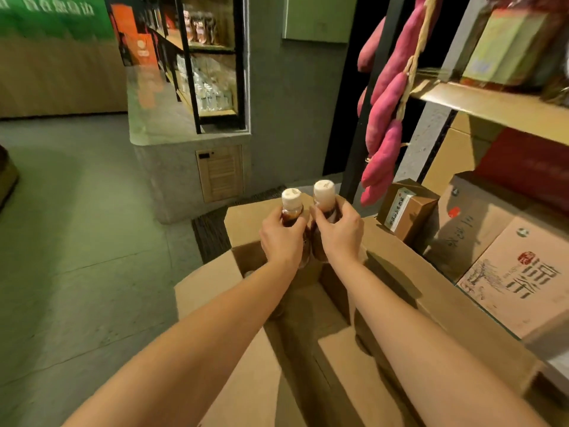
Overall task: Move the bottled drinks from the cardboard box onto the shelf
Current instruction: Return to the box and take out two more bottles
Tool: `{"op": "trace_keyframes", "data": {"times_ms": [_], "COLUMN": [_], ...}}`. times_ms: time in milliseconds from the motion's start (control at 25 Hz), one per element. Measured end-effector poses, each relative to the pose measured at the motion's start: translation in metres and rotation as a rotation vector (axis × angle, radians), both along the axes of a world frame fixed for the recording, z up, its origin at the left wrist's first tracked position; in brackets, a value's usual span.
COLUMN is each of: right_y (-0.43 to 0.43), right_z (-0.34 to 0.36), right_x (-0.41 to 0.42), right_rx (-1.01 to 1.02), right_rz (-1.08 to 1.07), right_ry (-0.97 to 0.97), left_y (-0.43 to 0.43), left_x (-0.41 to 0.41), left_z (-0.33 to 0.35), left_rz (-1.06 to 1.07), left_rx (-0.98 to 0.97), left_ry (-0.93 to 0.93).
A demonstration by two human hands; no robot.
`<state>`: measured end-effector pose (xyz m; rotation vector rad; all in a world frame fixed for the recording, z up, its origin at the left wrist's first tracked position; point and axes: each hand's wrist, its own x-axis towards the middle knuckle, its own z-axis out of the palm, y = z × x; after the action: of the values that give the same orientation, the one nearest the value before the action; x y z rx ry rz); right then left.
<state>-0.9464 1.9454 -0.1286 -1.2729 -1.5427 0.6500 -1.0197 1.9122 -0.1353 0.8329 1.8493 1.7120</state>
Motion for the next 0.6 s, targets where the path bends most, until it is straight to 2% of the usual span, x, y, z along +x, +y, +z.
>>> {"op": "trace_keyframes", "data": {"times_ms": [160,280,600], "right_y": [-0.017,-0.031,-0.078], "right_z": [0.061,0.092,0.123], "right_x": [-0.069,-0.138,-0.390], "right_rx": [0.120,0.152,0.154], "right_rz": [0.052,0.107,0.322], "right_ry": [0.068,0.101,0.162], "left_y": [-0.031,-0.055,-0.112], "left_x": [-0.077,-0.155,-0.415], "left_z": [0.060,0.089,0.125], "left_rz": [-0.009,0.023,0.112], "left_rx": [0.129,0.152,0.166], "left_ry": [0.089,0.119,0.189]}}
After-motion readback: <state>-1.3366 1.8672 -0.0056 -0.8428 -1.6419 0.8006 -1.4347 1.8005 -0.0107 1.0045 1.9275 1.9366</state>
